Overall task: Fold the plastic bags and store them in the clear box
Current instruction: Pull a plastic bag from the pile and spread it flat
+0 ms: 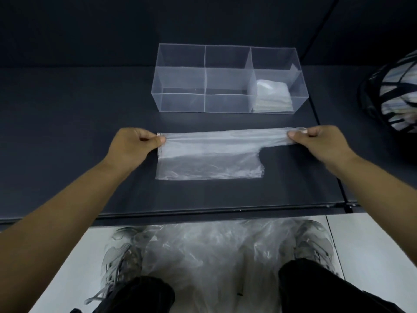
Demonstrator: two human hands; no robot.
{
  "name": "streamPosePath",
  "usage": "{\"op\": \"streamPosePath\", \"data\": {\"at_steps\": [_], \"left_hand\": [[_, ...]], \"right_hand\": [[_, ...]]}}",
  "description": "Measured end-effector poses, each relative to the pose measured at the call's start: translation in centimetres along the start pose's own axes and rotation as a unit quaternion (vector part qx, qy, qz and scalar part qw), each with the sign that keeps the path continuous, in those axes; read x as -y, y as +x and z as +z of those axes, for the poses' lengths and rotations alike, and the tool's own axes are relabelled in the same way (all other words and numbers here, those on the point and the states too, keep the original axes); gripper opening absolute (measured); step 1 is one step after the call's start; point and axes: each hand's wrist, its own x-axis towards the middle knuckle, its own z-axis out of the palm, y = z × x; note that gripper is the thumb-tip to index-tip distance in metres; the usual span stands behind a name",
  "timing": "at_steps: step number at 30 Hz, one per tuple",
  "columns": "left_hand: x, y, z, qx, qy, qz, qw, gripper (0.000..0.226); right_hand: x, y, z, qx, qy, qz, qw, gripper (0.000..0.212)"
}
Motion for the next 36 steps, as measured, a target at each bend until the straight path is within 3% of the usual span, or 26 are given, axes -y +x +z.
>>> {"op": "streamPosePath", "data": {"at_steps": [3, 5, 7, 9, 12, 14, 15, 17, 19, 22, 26, 32, 36], "left_hand": [[-0.5, -0.7, 0.8, -0.076, 0.107, 0.056, 0.99, 0.012], [-1.0, -1.8, 1.6, -0.167, 0.202, 0.182, 0.948, 0.014], [-1.4, -3.4, 3.0, -0.15, 0.247, 0.301, 0.909, 0.024], [-0.8, -4.6, 4.4, -0.06, 0.299, 0.348, 0.886, 0.039], [0.5, -5.3, 5.1, 0.044, 0.364, 0.293, 0.883, 0.065], [1.5, -5.2, 5.2, 0.054, 0.397, 0.273, 0.875, 0.077], [1.7, -5.2, 5.2, 0.053, 0.411, 0.272, 0.868, 0.08], [1.8, -5.2, 5.2, 0.058, 0.428, 0.265, 0.862, 0.082], [1.9, -5.3, 5.3, 0.059, 0.431, 0.253, 0.864, 0.082], [1.9, -5.4, 5.3, 0.066, 0.427, 0.244, 0.868, 0.083], [2.0, -5.3, 5.1, 0.06, 0.441, 0.244, 0.862, 0.086], [2.3, -5.4, 4.0, 0.061, 0.451, 0.199, 0.868, 0.107], [1.2, -6.3, 3.6, 0.054, 0.379, 0.231, 0.894, 0.109]], "right_hand": [[0.1, 0.5, 0.3, -0.014, -0.035, 0.006, 0.999, 0.04], [0.3, 0.6, 0.3, -0.013, -0.056, 0.004, 0.998, 0.039], [0.5, 0.6, 0.3, -0.012, -0.068, 0.008, 0.998, 0.04], [1.1, 0.4, 0.3, -0.006, -0.094, 0.013, 0.995, 0.04], [2.5, -0.6, 0.6, -0.082, -0.154, -0.021, 0.984, 0.033], [4.3, -2.4, 1.9, -0.176, -0.184, -0.137, 0.957, 0.032], [5.4, -3.6, 2.9, -0.176, -0.179, -0.219, 0.943, 0.034], [7.3, -5.9, 5.9, -0.052, -0.176, -0.347, 0.92, 0.04], [8.1, -7.8, 9.3, 0.094, -0.217, -0.394, 0.888, 0.052], [7.3, -8.3, 12.7, 0.157, -0.294, -0.392, 0.858, 0.06], [4.5, -6.5, 12.4, 0.124, -0.397, -0.352, 0.839, 0.069], [0.9, -3.8, 6.6, 0.058, -0.403, -0.254, 0.877, 0.065], [0.6, -5.1, 3.9, -0.01, -0.293, -0.324, 0.899, 0.055]]}}
